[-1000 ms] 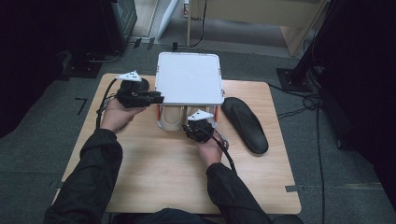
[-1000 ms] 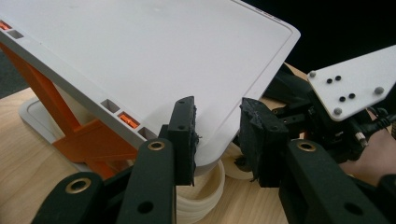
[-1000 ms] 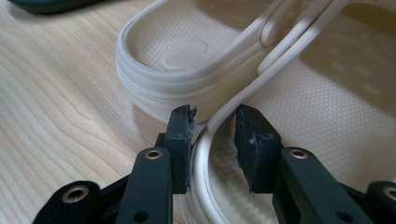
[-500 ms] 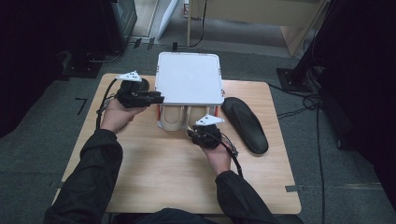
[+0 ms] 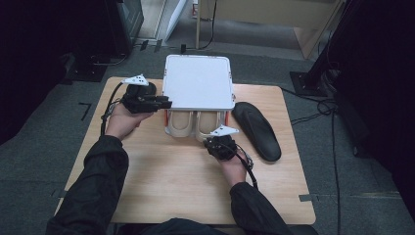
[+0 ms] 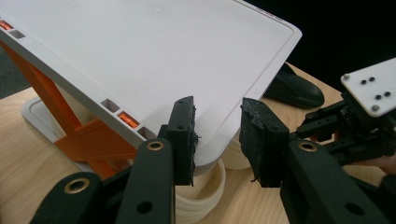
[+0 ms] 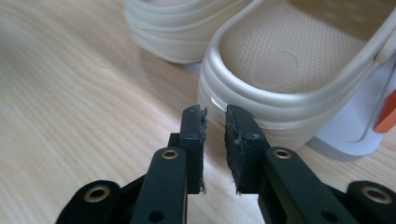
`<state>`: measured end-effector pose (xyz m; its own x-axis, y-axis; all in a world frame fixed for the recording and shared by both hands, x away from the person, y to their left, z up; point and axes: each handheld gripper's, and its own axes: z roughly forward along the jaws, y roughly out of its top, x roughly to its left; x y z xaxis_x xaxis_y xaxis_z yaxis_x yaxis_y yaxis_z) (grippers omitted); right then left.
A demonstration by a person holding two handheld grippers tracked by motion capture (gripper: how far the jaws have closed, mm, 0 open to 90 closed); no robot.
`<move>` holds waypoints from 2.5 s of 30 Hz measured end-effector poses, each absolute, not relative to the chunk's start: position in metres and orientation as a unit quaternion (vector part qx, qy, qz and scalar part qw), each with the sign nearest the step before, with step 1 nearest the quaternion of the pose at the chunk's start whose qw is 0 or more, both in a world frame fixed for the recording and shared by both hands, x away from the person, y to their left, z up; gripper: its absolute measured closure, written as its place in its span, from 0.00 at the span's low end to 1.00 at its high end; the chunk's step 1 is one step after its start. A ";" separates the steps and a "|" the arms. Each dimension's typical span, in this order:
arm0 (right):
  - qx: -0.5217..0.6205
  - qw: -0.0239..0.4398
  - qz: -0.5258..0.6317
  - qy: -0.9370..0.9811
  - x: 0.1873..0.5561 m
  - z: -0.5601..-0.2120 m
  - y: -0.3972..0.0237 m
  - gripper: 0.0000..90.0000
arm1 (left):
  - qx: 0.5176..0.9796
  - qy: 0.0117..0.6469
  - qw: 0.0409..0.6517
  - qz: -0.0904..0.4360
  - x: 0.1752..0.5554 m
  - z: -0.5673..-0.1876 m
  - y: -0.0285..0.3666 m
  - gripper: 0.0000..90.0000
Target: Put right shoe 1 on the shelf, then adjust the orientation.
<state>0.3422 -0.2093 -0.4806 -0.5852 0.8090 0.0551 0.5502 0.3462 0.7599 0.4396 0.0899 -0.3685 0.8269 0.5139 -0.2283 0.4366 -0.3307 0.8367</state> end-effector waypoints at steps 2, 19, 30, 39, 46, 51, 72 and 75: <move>0.424 0.166 0.385 0.803 0.344 -0.481 -0.209 0.85 | 0.815 0.292 0.499 0.039 0.439 -0.368 0.090 0.73; 0.420 0.135 0.403 0.802 0.345 -0.477 -0.215 0.64 | 0.805 0.305 0.508 0.037 0.439 -0.366 0.099 0.62; 0.387 0.104 0.429 0.809 0.330 -0.461 -0.229 0.58 | 0.801 0.317 0.505 0.048 0.427 -0.355 0.115 0.58; 0.373 0.089 0.448 0.808 0.331 -0.464 -0.247 0.57 | 0.808 0.333 0.482 0.065 0.420 -0.362 0.134 0.57; 0.366 0.089 0.449 0.811 0.334 -0.466 -0.246 0.59 | 0.794 0.361 0.486 0.062 0.422 -0.381 0.158 0.59; 0.360 0.081 0.452 0.812 0.334 -0.462 -0.241 0.59 | 0.794 0.385 0.468 0.056 0.429 -0.397 0.168 0.61; 0.356 0.082 0.436 0.822 0.334 -0.465 -0.235 0.60 | 0.793 0.431 0.422 0.087 0.474 -0.445 0.202 0.81; 0.358 0.084 0.435 0.822 0.331 -0.465 -0.238 0.60 | 0.784 0.441 0.428 0.085 0.478 -0.451 0.208 0.83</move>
<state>0.3309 -0.2377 -0.4649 -0.7289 0.6624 0.1733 0.5158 0.3647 0.7752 0.4785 0.2076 -0.4514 0.5969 0.7641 -0.2446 0.6186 -0.2442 0.7468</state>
